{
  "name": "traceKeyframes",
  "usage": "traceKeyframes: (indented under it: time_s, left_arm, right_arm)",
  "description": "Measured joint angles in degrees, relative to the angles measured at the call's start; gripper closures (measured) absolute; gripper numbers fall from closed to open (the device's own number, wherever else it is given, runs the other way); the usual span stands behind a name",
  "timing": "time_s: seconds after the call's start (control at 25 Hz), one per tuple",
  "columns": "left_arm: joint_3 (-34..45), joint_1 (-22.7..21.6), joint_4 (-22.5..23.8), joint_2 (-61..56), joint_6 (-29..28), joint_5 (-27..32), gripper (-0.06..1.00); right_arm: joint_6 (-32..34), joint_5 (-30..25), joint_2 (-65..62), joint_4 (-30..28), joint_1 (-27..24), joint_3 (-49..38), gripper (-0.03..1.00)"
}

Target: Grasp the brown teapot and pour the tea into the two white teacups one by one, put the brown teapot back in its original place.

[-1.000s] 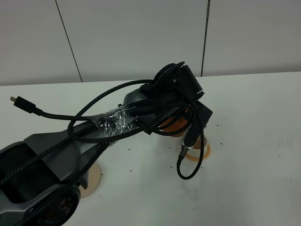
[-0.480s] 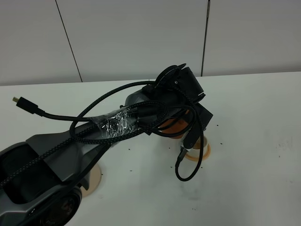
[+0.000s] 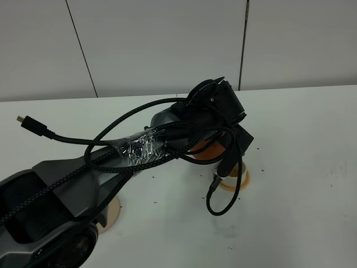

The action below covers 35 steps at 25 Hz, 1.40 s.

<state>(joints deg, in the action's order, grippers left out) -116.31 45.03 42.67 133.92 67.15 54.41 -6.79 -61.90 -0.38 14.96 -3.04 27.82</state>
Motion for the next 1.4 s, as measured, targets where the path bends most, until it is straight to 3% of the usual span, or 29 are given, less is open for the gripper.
traceKeyframes:
  time_s: [1.4]
  left_arm:
    - [0.00, 2.53, 5.59, 0.78, 1.79, -0.31, 0.78]
  right_arm:
    - [0.00, 0.00, 0.00, 0.00, 0.00, 0.00, 0.73]
